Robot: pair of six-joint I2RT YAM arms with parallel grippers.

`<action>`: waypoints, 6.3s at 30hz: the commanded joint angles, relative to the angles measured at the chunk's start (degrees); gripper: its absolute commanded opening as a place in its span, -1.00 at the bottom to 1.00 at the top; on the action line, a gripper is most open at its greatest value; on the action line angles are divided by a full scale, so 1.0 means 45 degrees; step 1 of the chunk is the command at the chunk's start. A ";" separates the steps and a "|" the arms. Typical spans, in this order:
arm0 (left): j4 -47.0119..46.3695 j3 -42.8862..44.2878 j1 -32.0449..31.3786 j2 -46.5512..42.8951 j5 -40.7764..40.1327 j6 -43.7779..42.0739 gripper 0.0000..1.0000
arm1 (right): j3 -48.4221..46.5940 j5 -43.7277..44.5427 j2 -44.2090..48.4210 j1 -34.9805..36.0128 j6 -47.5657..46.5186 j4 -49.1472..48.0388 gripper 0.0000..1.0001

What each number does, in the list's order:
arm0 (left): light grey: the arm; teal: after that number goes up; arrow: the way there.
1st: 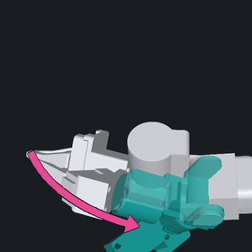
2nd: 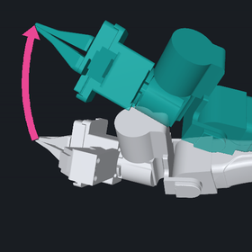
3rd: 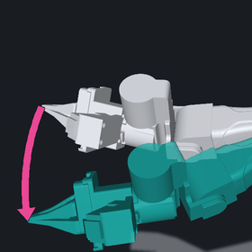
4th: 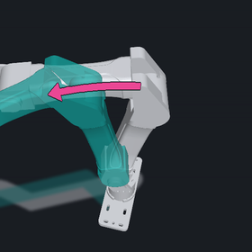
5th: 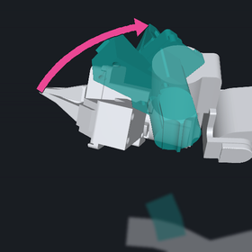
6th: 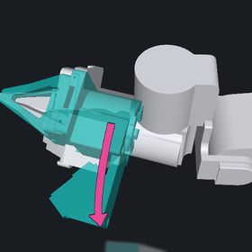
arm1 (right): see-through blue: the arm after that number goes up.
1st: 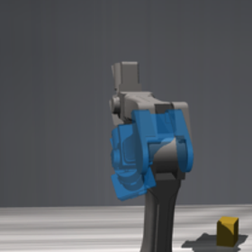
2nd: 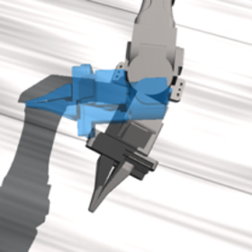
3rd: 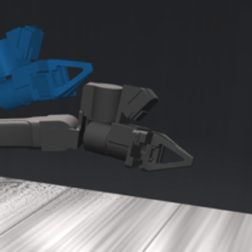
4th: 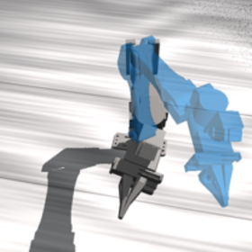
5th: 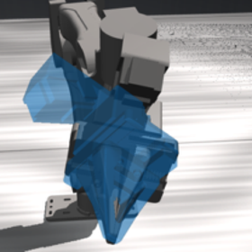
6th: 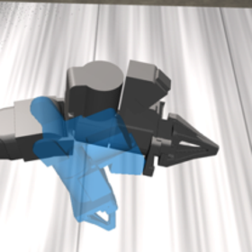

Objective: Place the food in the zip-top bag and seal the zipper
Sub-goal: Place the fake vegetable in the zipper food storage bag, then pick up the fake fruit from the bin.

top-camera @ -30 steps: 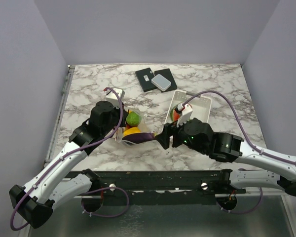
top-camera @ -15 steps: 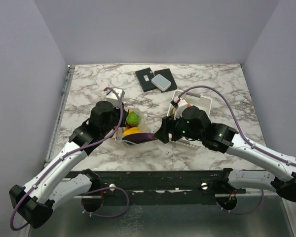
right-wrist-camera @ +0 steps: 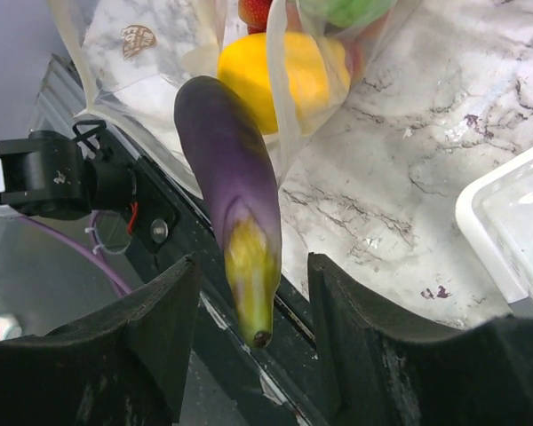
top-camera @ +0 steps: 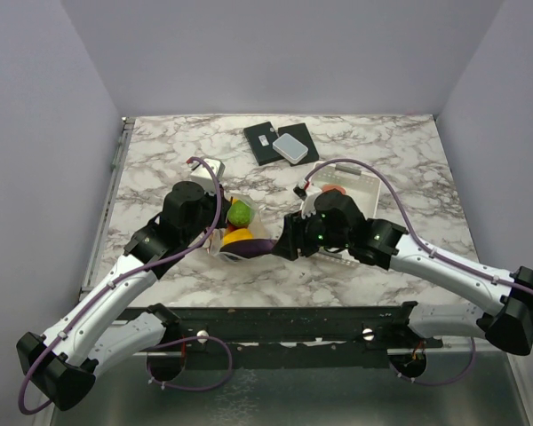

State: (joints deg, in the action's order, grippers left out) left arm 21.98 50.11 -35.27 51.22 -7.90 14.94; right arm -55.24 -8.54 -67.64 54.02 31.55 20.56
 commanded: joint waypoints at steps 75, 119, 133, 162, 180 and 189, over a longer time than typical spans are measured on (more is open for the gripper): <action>-0.0249 -0.0041 0.0005 0.0200 0.1072 -0.0041 -1.00 | -0.3914 0.0083 -0.5145 0.1699 -0.1182 0.0405 -0.99; -0.0236 -0.0080 0.0005 0.0043 0.0857 -0.0102 -1.00 | -0.2883 0.6609 -0.1449 0.2230 -0.1522 0.2161 0.28; -0.0255 -0.0079 0.0002 0.0019 0.0823 -0.0083 -1.00 | -0.2477 0.9297 -0.0329 0.0599 -0.1958 0.4303 0.45; -0.0238 -0.0061 0.0005 0.0140 0.0916 -0.0082 -1.00 | -0.0011 0.5927 -0.3868 -0.4638 -0.0398 0.1048 0.67; -0.0236 -0.0080 0.0005 0.0220 0.0877 -0.0136 -1.00 | -0.0120 0.5966 -0.6183 -0.5082 0.0489 -0.0334 0.65; -0.0246 -0.0080 -0.0005 0.0317 0.0828 -0.0133 -1.00 | 0.0005 0.6305 -0.6422 -0.5217 0.0360 -0.0435 0.21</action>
State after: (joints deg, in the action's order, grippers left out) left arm 22.72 50.09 -35.27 52.47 -4.08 14.92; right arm -55.64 18.26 -96.03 31.05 33.01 20.34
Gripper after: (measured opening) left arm 0.003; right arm 0.637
